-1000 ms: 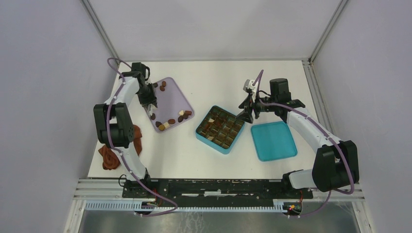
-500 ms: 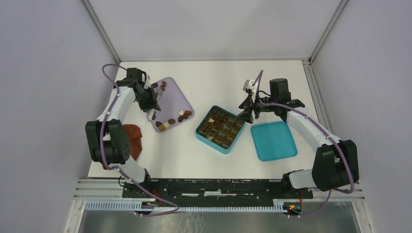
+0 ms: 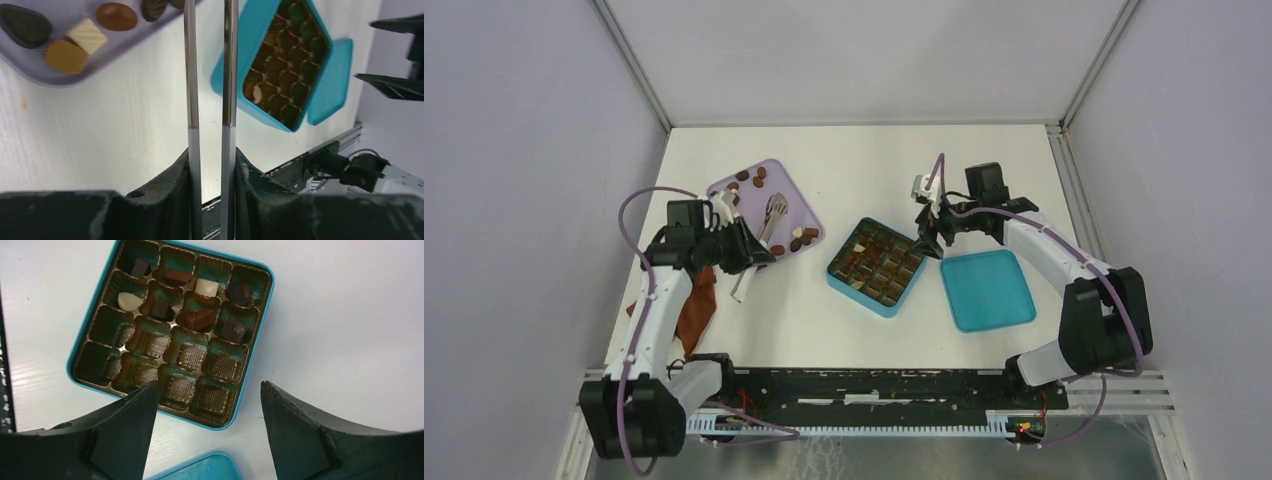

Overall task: Pack the chocolate
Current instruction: Pick up the fake chocolate from the plate.

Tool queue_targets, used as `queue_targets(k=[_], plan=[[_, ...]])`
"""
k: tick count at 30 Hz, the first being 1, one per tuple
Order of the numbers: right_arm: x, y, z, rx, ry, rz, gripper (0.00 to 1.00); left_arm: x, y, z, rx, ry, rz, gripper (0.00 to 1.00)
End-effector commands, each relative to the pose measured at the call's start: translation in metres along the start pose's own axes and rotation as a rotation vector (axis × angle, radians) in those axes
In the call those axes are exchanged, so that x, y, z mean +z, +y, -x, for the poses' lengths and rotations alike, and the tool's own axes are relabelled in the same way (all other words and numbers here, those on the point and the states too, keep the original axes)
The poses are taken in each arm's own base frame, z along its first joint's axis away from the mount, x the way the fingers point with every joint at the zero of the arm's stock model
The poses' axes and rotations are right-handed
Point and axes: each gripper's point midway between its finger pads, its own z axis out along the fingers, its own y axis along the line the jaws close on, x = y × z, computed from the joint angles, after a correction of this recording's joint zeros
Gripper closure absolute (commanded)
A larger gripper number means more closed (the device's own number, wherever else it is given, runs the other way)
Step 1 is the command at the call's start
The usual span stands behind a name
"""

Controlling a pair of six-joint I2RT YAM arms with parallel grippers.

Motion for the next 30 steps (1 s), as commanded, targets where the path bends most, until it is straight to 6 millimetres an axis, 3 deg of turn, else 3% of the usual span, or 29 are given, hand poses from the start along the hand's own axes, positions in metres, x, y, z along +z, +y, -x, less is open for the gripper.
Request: queue_targets(k=[1, 6, 13, 19, 25, 30], plan=[[0.015, -0.015, 0.003, -0.137, 0.098, -0.037, 0.20, -0.024, -0.049, -0.001, 0.030, -0.086, -0.234, 0.98], [0.035, -0.032, -0.010, -0.086, 0.209, -0.078, 0.22, -0.047, -0.069, -0.020, 0.059, -0.126, -0.326, 0.98], [0.045, -0.054, -0.022, -0.055, 0.283, -0.128, 0.25, -0.059, -0.079, -0.035, 0.065, -0.138, -0.380, 0.98], [0.059, -0.059, -0.032, -0.038, 0.318, -0.109, 0.29, -0.068, -0.089, -0.040, 0.075, -0.149, -0.430, 0.98], [0.069, -0.063, -0.040, -0.024, 0.344, -0.092, 0.38, -0.073, -0.096, -0.040, 0.087, -0.154, -0.473, 0.98], [0.074, -0.056, -0.049, -0.018, 0.348, -0.053, 0.49, -0.075, -0.100, -0.040, 0.088, -0.151, -0.495, 0.98]])
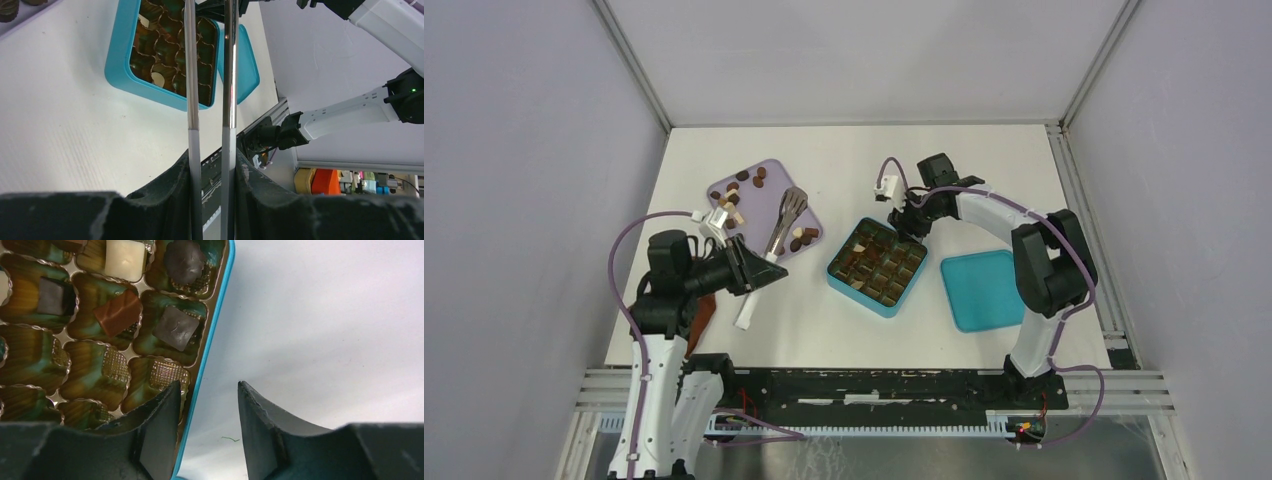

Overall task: Pack the chocolate
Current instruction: Pick up the fake chocolate from the plate.

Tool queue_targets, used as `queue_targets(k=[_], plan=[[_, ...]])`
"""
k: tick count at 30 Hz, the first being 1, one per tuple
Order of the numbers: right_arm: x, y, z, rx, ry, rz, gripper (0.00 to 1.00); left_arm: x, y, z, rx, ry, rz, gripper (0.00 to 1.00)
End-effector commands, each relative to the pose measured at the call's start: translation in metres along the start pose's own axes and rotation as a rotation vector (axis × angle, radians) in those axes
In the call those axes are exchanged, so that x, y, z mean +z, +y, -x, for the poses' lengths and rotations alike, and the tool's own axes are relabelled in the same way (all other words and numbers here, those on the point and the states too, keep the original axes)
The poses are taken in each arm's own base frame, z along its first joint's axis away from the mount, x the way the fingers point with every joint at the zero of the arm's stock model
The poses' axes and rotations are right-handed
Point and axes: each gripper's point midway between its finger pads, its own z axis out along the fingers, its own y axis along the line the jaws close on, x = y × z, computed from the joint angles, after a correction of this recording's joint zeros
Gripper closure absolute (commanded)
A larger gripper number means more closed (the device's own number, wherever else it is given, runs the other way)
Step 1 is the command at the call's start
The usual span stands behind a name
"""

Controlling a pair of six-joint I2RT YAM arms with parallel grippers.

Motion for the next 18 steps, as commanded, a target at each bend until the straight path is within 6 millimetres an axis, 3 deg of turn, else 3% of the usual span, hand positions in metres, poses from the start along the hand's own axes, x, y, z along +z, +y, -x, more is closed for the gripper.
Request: queue_targets(k=[1, 8, 12, 18], plan=[[0.001, -0.001, 0.006, -0.016, -0.010, 0.008, 0.53, -0.002, -0.019, 0.005, 0.020, -0.010, -0.089, 0.98], [-0.011, -0.006, 0.024, 0.015, -0.090, -0.031, 0.90, 0.006, -0.021, -0.003, 0.006, 0.018, -0.114, 0.98], [-0.027, -0.008, 0.035, 0.075, -0.164, -0.073, 1.00, 0.012, -0.042, -0.001, 0.045, 0.012, -0.141, 0.98], [-0.065, -0.019, 0.052, 0.119, -0.312, -0.146, 1.00, 0.032, -0.064, -0.008, 0.098, 0.038, -0.171, 0.98]])
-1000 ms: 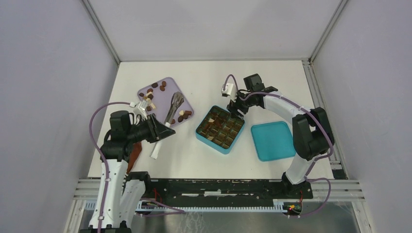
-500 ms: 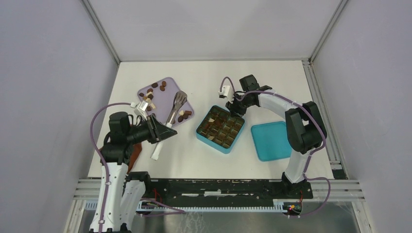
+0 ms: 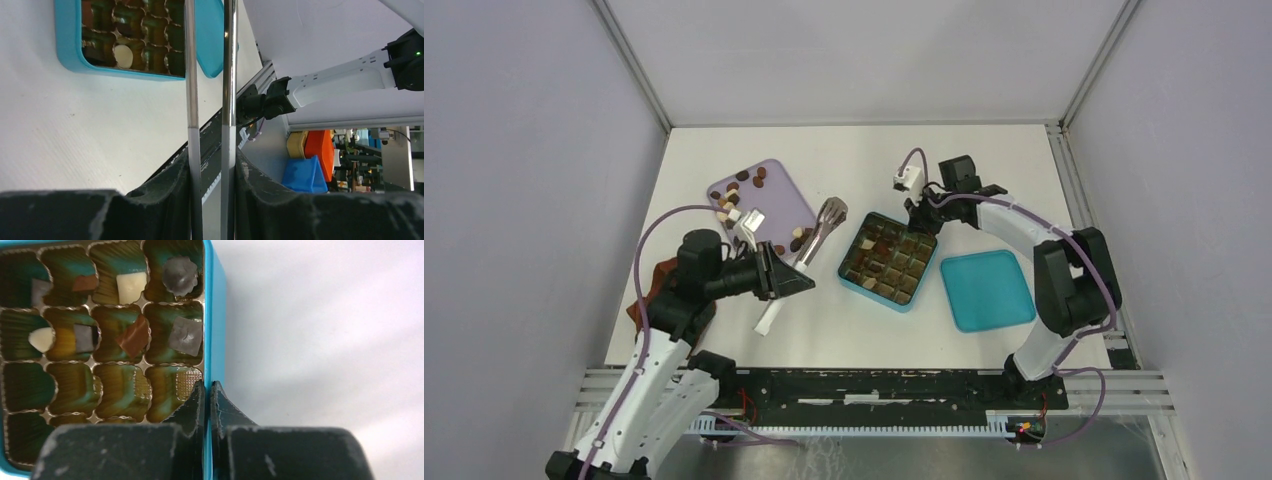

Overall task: Pack the chocolate
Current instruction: Pick up the fake chocolate from the plate, then place the fake chocolate in the packing box, then pick up the packing box from the center of the board.

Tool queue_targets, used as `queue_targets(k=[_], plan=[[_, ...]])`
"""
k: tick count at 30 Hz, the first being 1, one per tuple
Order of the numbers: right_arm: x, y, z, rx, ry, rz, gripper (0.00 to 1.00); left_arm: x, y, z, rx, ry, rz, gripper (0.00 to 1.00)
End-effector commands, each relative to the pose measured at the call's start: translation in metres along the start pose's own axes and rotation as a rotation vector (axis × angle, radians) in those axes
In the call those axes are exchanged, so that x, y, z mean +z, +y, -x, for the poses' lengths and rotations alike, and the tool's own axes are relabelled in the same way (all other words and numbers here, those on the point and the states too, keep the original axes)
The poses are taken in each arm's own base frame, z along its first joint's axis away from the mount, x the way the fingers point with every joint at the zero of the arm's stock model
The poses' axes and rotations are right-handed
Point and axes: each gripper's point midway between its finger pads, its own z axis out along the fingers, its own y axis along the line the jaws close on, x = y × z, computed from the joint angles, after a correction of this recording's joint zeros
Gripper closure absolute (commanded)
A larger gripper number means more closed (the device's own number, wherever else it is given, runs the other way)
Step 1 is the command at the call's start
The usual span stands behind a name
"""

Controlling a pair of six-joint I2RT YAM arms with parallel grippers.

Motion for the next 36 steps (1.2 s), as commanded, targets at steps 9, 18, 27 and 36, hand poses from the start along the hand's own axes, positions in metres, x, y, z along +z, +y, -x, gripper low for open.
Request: queue_targets(k=[9, 18, 27, 36], plan=[[-0.106, -0.039, 0.119, -0.137, -0.367, -0.318, 1.00, 0.022, -0.060, 0.030, 0.230, -0.069, -0.128, 0.98], [-0.106, -0.029, 0.120, -0.071, -0.391, -0.263, 1.00, 0.071, -0.038, -0.001, 0.388, 0.071, 0.035, 0.98], [-0.057, -0.020, 0.069, 0.101, -0.317, -0.094, 1.00, 0.075, -0.007, -0.014, 0.392, 0.139, 0.241, 0.98], [-0.033, -0.024, 0.039, 0.154, -0.250, -0.086, 1.00, 0.076, -0.006, -0.025, 0.402, 0.214, 0.286, 0.98]])
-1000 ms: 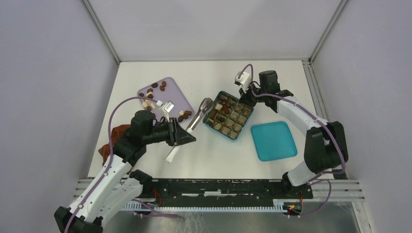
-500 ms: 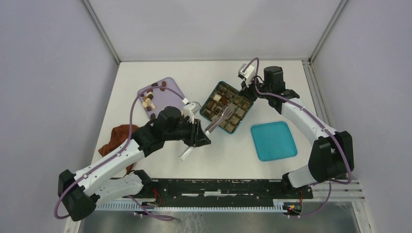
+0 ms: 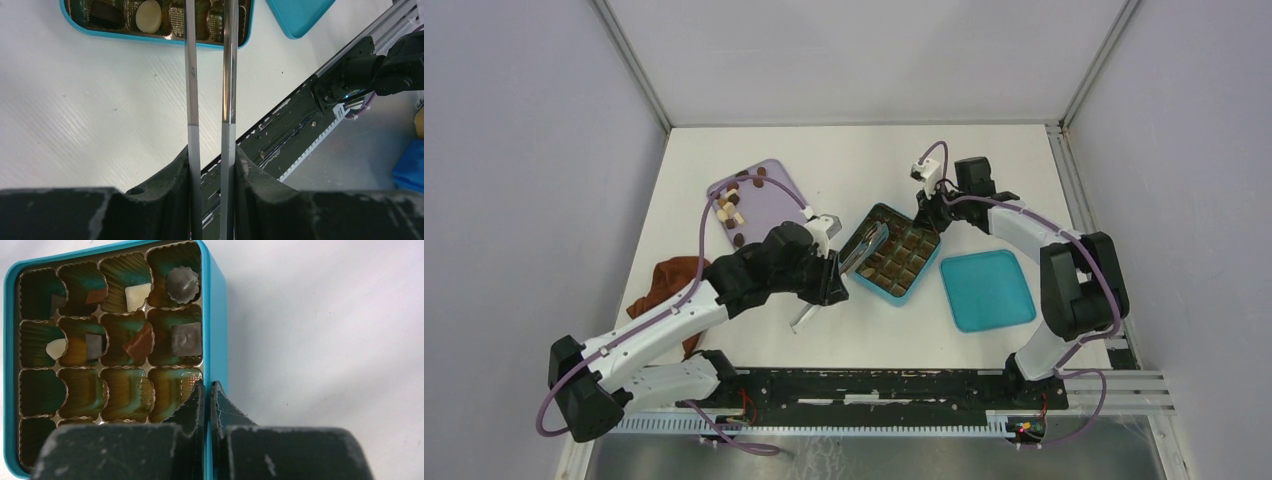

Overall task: Pack the chocolate
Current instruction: Pick up the packing box from the center of the board.

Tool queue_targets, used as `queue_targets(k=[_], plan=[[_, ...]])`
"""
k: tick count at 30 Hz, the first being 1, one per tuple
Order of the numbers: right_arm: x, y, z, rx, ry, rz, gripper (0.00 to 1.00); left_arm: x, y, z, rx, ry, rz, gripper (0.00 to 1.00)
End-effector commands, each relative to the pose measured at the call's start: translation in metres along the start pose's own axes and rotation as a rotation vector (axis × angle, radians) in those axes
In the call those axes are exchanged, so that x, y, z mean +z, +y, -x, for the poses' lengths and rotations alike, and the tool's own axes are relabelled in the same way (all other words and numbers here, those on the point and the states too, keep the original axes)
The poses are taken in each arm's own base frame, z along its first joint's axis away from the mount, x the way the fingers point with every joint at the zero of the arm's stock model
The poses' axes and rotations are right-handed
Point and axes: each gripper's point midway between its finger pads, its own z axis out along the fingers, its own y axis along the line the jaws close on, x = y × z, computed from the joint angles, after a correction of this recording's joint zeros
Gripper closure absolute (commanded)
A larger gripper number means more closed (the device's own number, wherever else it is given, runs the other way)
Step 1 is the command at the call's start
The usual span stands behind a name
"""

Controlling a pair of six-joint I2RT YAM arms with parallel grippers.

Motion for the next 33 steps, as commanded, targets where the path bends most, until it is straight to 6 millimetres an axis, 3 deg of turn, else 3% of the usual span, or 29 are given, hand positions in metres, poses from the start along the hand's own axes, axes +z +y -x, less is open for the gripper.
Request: queue_targets(k=[1, 4, 11, 14, 19, 27, 30, 33], plan=[[-0.008, -0.002, 0.034, -0.036, -0.113, -0.014, 1.00, -0.007, -0.011, 0.020, 0.072, -0.038, 0.001, 0.98], [-0.023, -0.011, 0.053, -0.092, -0.154, -0.096, 1.00, -0.015, -0.013, 0.025, 0.078, -0.052, 0.009, 0.98], [-0.104, -0.026, 0.133, -0.304, -0.305, -0.373, 1.00, -0.056, -0.042, 0.055, 0.083, -0.185, -0.087, 0.98], [-0.126, -0.023, 0.147, -0.361, -0.336, -0.436, 1.00, -0.069, -0.052, 0.064, 0.094, -0.219, -0.123, 0.98], [-0.148, -0.015, 0.162, -0.399, -0.341, -0.461, 1.00, -0.072, -0.053, 0.064, 0.112, -0.218, -0.127, 0.98], [-0.151, -0.008, 0.162, -0.407, -0.334, -0.448, 1.00, -0.073, -0.058, 0.062, 0.131, -0.213, -0.162, 0.98], [-0.133, 0.000, 0.148, -0.367, -0.327, -0.370, 1.00, -0.066, -0.058, 0.059, 0.126, -0.194, -0.166, 0.98], [-0.107, 0.010, 0.121, -0.292, -0.312, -0.272, 1.00, -0.054, -0.048, 0.049, 0.110, -0.151, -0.124, 0.98]])
